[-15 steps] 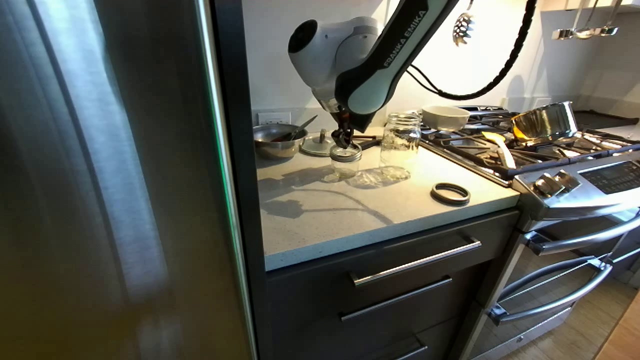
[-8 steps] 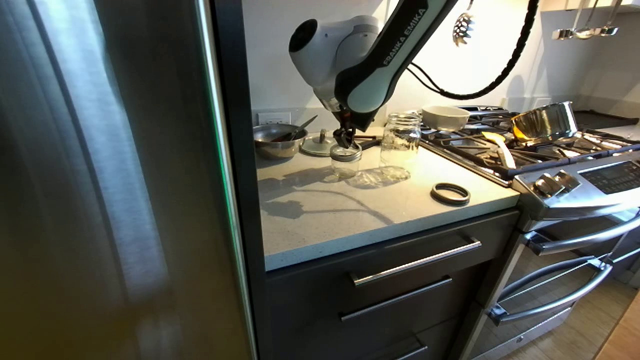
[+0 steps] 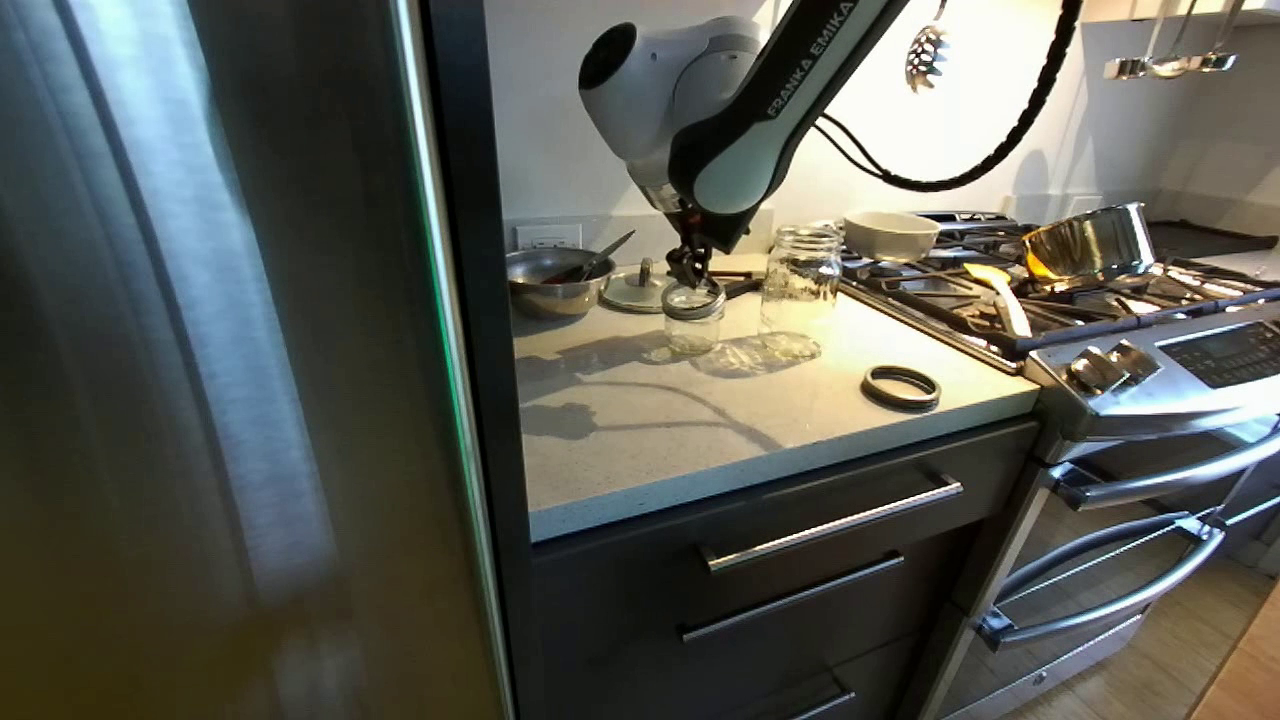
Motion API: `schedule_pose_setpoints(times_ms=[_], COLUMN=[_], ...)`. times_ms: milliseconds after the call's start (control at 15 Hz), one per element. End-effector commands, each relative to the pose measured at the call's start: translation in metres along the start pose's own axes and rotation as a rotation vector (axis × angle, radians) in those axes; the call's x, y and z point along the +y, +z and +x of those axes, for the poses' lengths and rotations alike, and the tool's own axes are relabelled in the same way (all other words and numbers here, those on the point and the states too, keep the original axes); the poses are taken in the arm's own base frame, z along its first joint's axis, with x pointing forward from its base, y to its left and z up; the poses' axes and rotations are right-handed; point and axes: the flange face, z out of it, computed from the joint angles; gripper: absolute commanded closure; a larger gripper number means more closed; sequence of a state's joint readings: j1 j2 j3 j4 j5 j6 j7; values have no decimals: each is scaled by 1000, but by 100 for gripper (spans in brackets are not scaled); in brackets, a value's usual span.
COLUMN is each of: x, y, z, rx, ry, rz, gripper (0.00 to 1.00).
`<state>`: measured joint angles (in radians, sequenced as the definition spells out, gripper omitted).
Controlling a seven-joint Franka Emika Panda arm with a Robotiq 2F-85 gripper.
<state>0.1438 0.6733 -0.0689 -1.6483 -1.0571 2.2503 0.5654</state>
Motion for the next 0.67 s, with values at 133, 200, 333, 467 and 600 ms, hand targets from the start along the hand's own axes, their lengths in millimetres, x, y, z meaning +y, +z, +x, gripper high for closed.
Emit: schedule_pose_setpoints(times_ms=[133,200,333,467,600], x=[3,4,5,5,5], y=[9,11,13,15,17], z=[-8,-9,-10,-11,-12], rx=[-51,-56,-64,-72,-82], ry=[2,3,4,3,-1], rz=[3,1,-1,-1,-2], gripper=[0,0,0,0,0])
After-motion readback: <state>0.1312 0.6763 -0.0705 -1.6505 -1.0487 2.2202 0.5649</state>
